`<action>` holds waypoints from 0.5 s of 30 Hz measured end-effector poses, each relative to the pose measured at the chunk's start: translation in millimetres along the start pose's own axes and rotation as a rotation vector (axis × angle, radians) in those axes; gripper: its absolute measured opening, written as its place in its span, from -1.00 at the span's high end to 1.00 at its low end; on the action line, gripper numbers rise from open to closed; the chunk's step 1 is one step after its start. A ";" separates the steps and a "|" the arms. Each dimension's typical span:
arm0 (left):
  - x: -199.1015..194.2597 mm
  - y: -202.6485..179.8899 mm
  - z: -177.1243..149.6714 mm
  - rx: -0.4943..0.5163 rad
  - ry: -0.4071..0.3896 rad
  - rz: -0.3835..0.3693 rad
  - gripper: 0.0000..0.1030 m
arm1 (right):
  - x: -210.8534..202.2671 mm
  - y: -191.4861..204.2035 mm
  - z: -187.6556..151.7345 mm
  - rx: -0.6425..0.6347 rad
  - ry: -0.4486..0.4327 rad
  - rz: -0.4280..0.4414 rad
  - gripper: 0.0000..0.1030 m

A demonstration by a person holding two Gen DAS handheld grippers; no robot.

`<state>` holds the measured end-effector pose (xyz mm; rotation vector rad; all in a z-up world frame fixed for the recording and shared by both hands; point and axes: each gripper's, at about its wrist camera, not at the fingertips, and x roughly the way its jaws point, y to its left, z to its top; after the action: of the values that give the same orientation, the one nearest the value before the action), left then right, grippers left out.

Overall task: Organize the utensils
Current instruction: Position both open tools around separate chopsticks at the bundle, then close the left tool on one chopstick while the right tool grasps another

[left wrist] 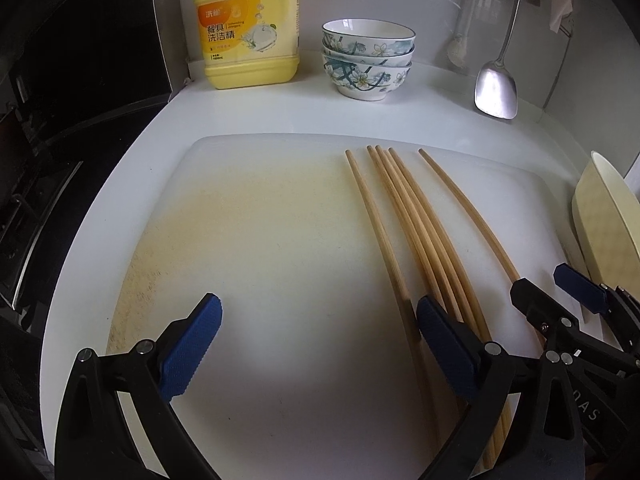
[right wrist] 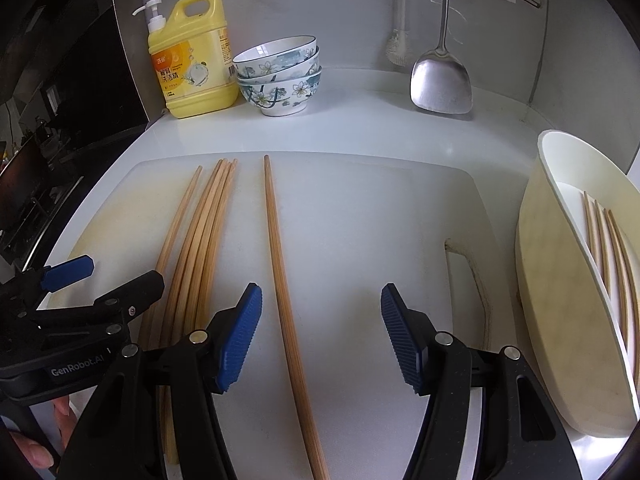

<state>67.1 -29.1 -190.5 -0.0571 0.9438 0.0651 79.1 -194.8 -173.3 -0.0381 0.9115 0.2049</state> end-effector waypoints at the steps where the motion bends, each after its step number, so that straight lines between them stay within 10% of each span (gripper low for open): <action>1: 0.3 -0.5 -0.5 0.009 -0.002 0.008 -0.87 | 1.0 0.3 -0.1 -0.002 0.001 0.000 -0.15; 15: 2.4 6.4 3.5 -0.010 -0.018 0.024 -0.74 | 6.3 7.7 2.4 -0.049 -0.006 -0.018 -0.15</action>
<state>70.9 -22.3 -190.5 -0.0544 0.9260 0.0919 83.2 -186.0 -176.4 -0.0909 0.9003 0.2107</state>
